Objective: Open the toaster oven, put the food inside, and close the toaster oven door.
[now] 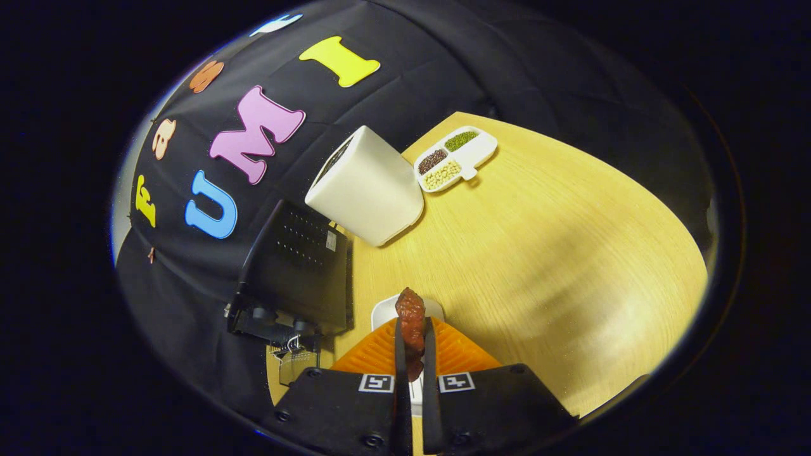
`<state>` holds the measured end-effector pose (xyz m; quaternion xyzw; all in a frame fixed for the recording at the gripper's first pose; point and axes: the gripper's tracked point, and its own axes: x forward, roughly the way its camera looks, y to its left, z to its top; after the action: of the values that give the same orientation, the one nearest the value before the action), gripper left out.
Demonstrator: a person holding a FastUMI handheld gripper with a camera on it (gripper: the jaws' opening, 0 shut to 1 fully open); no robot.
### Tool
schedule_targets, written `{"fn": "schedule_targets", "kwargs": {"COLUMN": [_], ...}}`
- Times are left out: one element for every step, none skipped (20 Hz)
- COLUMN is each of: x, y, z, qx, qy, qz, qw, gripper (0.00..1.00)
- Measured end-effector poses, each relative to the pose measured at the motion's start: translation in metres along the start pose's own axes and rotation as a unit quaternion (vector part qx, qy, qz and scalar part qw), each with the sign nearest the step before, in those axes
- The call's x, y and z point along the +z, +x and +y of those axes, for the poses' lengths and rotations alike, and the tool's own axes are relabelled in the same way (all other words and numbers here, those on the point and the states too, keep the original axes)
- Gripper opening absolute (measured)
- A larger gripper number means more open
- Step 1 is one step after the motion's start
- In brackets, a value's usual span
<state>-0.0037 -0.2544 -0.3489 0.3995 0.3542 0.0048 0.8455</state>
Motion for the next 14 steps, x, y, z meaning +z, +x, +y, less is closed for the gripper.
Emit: {"fn": "schedule_targets", "kwargs": {"x": [0.004, 0.008, 0.01, 0.013, 0.014, 0.015, 0.013, 0.01, 0.004, -0.002, -0.011, -0.02, -0.033, -0.046], "y": [-0.006, -0.011, -0.017, -0.023, -0.029, -0.033, -0.037, -0.039, -0.041, -0.041, -0.042, -0.041, -0.042, -0.04], "z": [0.005, 0.01, 0.016, 0.028, 0.041, 0.056, 0.071, 0.088, 0.106, 0.124, 0.139, 0.155, 0.17, 0.184], "qx": [0.002, 0.002, 0.005, 0.01, 0.018, 0.028, 0.038, 0.049, 0.06, 0.07, 0.08, 0.089, 0.097, 0.105], "qy": [0.0, -0.005, -0.008, -0.011, -0.014, -0.016, -0.018, -0.019, -0.021, -0.023, -0.024, -0.028, -0.032, -0.034], "qz": [-0.007, -0.015, -0.022, -0.03, -0.037, -0.044, -0.048, -0.052, -0.053, -0.052, -0.051, -0.047, -0.041, -0.034], "qw": [1.0, 1.0, 1.0, 0.999, 0.999, 0.999, 0.998, 0.997, 0.997, 0.996, 0.995, 0.995, 0.994, 0.993], "gripper": [0.11, 0.11, 0.11, 0.11, 0.11, 0.11, 0.11, 0.11, 0.11, 0.11, 0.11, 0.11, 0.11, 0.11]}}
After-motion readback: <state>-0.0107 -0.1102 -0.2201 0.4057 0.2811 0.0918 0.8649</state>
